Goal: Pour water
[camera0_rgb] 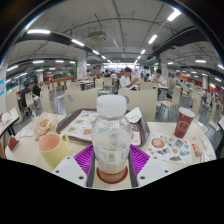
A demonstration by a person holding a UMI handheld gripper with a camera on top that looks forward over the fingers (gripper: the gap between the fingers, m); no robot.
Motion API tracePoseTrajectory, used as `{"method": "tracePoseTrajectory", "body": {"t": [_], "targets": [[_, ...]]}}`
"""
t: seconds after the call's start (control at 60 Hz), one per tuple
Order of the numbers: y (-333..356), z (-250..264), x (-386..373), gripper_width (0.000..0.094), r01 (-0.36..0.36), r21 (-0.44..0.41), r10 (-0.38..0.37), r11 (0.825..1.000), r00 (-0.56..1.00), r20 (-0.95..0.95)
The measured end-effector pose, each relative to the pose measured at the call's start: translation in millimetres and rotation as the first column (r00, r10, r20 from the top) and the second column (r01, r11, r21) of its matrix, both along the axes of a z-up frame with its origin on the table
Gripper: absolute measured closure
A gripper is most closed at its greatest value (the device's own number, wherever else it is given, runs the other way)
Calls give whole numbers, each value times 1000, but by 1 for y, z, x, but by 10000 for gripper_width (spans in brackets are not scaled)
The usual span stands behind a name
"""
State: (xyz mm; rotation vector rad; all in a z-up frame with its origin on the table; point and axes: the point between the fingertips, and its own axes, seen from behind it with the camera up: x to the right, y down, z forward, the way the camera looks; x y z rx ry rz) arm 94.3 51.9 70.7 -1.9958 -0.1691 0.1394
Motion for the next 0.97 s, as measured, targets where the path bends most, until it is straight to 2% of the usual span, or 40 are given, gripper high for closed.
{"method": "tracePoseTrajectory", "body": {"t": [0.067,0.1,0.167,0.217,0.267,0.367,0.533,0.75,0.967], "targets": [[1,-2,0,384,-4,-14,5,1000,1000,9],[-3,-8,0,339,-5,-47,6,999,1000,19],[-13,-15,1,82,-3,-117,6,993,1000,25],[-23,-13,0,115,13,-131,-9,991,999,30],[-36,-3,4,85,31,-141,-25,990,999,46],[-70,20,0,87,73,-159,-62,985,995,72],[-153,55,-16,85,154,-220,-131,963,985,115],[-225,86,-40,89,187,-217,-157,958,976,148],[-252,97,-50,90,189,-207,-161,960,976,145]]}}
